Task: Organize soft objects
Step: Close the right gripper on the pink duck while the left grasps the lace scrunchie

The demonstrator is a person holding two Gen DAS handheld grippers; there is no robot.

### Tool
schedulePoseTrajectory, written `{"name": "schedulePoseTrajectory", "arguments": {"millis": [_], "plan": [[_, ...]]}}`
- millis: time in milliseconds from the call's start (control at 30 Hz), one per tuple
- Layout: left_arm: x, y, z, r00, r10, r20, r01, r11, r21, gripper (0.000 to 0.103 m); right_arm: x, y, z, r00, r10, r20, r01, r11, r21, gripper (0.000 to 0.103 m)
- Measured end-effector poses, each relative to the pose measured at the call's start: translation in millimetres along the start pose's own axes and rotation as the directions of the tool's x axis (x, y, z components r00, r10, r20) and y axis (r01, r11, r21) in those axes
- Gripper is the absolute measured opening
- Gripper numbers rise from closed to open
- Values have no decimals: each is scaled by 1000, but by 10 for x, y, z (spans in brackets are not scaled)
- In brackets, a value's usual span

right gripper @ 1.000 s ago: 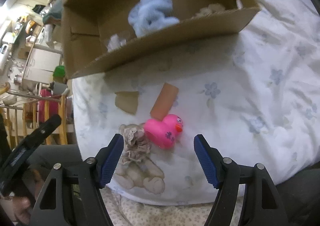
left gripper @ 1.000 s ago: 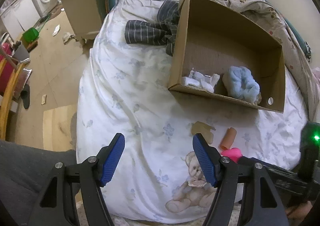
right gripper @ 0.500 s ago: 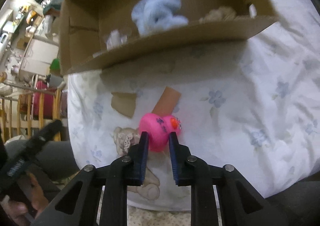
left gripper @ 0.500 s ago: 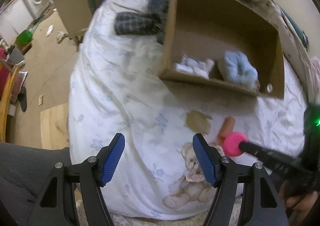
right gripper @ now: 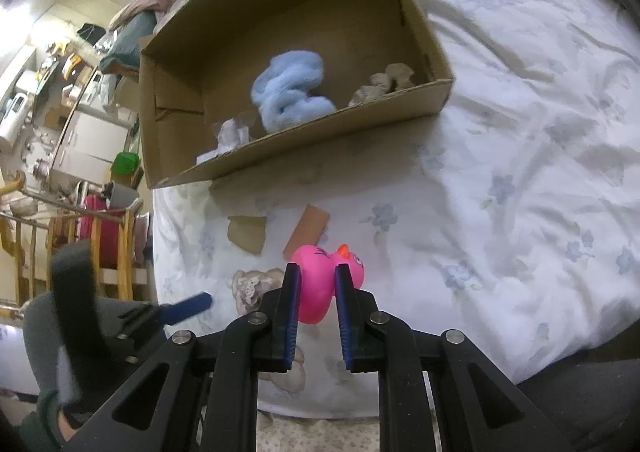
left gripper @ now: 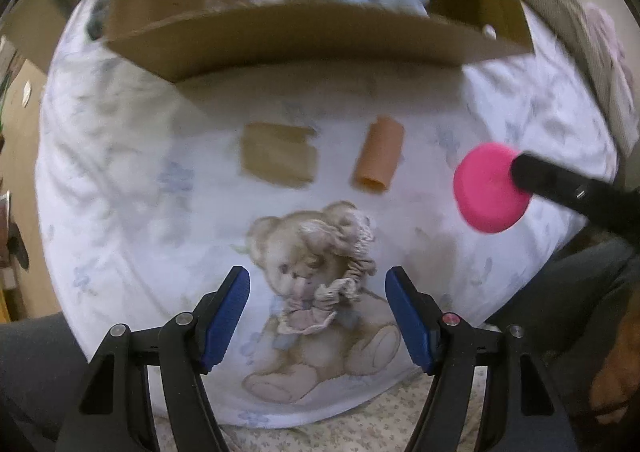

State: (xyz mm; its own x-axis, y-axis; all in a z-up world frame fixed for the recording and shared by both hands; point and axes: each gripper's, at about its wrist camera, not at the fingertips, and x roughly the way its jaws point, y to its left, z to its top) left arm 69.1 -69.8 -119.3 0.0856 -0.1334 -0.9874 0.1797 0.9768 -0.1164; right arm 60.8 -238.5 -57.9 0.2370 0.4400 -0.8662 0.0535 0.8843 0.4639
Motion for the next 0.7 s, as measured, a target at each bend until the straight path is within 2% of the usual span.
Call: {"name": "schedulePoseTrajectory", "arguments": {"millis": [67,133,200,233,300,333,467,700], "plan": [[61,-45,8,1000,9,-9,-8,1000,17,66,-17,-11,-3,1000,2,4,-2,1000,4,19],[87,-50,21,1000,-7,-10,7,1000,16,47,-27,-10,-3,1000,0,6,0,1000,0,19],[108,-41,28,1000,-19,-21,20,1000,12,35,-28,-8,-1,1000,-5,5,5,1000,-6,19],[113,-36,25,1000,-8,-20,9,1000,17,24,-35,-11,-4,1000,-10,7,11,1000,-9,19],[130,-12,17,1000,6,-28,-6,1000,17,12,-35,0,1,1000,-16,10,16,1000,-15,18],[134,4,16,999,5,-32,-4,1000,13,9,-32,8,1,1000,-17,11,17,1000,-19,18],[22,112,26,999,36,8,-36,999,-6,8,-26,42,1,1000,-19,15,20,999,-34,18],[-130,366,36,998,33,45,-29,995,-100,7,-34,105,-2,1000,-17,22,19,998,-61,18]]}}
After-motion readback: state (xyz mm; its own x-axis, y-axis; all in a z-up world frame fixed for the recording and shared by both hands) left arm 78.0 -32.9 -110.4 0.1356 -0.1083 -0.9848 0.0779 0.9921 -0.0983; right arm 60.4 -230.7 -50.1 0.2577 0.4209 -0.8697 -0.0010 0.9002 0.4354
